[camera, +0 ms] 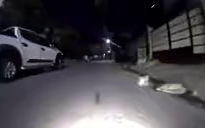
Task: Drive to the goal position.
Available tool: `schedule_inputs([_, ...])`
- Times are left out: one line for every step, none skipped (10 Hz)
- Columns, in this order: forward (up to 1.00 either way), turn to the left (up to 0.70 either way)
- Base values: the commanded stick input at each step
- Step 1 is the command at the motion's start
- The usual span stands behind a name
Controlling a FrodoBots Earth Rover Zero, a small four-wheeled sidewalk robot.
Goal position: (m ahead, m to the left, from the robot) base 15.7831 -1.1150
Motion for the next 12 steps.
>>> schedule_inputs([1.0,0.05])
schedule_inputs([1.0,0.05])
schedule_inputs([1.0,0.05])
schedule_inputs([1.0,0.05])
schedule_inputs([1.0,0.05])
schedule_inputs([1.0,0.05])
schedule_inputs([1.0,0.05])
schedule_inputs([1.0,0.05])
schedule_inputs([1.0,0.05])
schedule_inputs([1.0,-0.19])
schedule_inputs([1.0,-0.4])
schedule_inputs([1.0,-0.4])
